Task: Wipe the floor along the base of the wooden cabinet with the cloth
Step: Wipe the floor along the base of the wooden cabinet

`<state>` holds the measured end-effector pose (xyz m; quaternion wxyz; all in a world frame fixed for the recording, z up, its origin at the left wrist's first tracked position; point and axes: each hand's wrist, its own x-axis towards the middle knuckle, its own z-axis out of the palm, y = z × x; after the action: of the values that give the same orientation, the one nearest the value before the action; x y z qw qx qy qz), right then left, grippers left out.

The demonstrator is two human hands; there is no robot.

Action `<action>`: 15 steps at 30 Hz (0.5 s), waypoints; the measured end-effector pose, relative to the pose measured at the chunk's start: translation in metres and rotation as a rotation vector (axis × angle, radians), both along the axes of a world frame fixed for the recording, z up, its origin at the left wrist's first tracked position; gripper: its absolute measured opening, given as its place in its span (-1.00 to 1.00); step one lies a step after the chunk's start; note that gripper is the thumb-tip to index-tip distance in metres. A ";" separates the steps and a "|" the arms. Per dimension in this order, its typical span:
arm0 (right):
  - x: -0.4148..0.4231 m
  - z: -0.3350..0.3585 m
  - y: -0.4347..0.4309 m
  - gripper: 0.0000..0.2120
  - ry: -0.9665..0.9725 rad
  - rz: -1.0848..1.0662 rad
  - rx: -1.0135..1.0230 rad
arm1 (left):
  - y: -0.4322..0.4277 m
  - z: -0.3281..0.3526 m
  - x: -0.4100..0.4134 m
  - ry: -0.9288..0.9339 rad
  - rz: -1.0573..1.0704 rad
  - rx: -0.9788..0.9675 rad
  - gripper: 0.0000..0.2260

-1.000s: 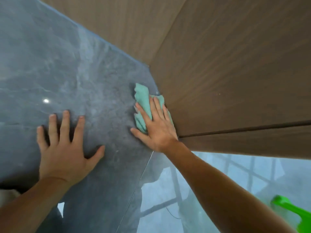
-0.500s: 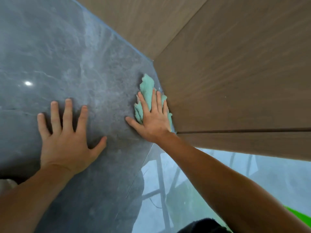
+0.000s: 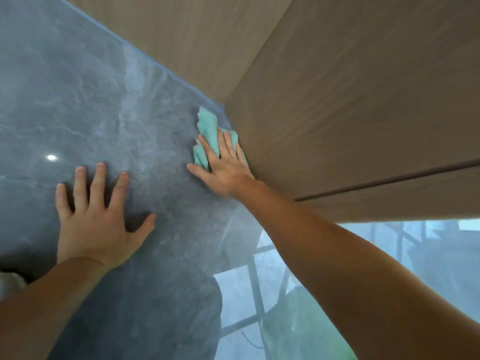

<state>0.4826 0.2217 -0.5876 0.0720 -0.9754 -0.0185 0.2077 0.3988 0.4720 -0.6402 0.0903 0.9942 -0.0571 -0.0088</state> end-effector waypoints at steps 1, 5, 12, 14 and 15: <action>-0.029 0.001 -0.008 -0.26 -0.006 0.028 -0.006 | 0.000 0.000 -0.001 0.005 -0.004 -0.012 -0.15; -0.150 0.002 -0.043 -0.21 0.013 0.126 -0.044 | 0.001 0.002 -0.001 0.067 -0.004 -0.057 -0.17; -0.235 0.022 -0.056 -0.29 0.136 -0.042 0.114 | 0.003 0.009 -0.003 0.088 -0.009 -0.071 -0.26; -0.232 0.033 -0.055 -0.38 0.040 -0.237 0.347 | 0.000 0.011 -0.005 0.055 -0.007 -0.080 -0.29; -0.231 0.037 -0.055 -0.41 -0.056 -0.343 0.422 | -0.005 0.012 -0.007 0.052 0.012 -0.081 -0.30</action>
<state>0.2517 0.1669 -0.5506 0.3071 -0.9331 0.1022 0.1569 0.3915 0.4672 -0.6279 0.1321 0.9895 -0.0490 -0.0317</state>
